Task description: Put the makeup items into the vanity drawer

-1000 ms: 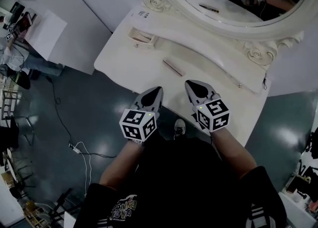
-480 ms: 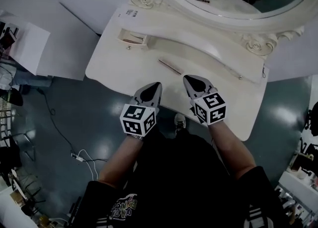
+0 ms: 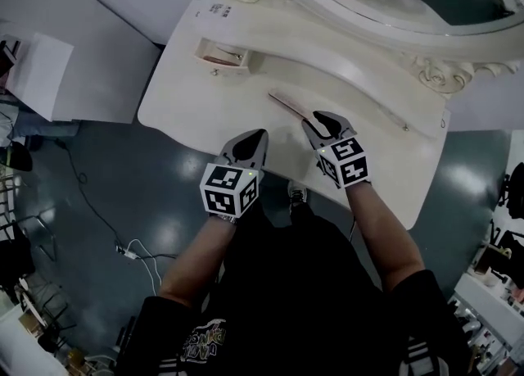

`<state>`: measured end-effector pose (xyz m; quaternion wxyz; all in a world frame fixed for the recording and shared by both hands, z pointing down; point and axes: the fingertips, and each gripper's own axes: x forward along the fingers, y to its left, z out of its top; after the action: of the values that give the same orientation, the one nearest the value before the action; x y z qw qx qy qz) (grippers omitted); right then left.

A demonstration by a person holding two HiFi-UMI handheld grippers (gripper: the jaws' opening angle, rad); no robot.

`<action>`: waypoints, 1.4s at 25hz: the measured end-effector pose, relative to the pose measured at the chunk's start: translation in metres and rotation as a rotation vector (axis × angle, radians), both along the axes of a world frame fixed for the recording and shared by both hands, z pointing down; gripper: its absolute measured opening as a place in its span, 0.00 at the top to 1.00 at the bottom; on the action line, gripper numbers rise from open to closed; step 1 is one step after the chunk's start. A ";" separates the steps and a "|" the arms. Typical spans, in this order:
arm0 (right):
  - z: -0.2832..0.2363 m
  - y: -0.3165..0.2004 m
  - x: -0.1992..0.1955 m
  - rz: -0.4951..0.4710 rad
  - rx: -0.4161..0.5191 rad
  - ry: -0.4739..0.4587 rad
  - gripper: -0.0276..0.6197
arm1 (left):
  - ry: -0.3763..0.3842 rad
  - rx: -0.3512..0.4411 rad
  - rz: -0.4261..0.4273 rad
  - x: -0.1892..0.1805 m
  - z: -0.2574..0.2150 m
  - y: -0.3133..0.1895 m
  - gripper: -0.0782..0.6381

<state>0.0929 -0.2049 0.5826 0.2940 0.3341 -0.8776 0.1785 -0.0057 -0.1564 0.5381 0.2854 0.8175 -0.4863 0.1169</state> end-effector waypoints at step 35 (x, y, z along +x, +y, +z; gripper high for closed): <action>-0.005 -0.015 -0.044 -0.087 0.031 0.014 0.79 | 0.009 0.028 -0.053 -0.035 -0.011 -0.006 0.89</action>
<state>0.0492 -0.2203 0.5777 0.3026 0.3011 -0.8918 0.1497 -0.0404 -0.1622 0.5267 0.2792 0.8087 -0.5082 0.0987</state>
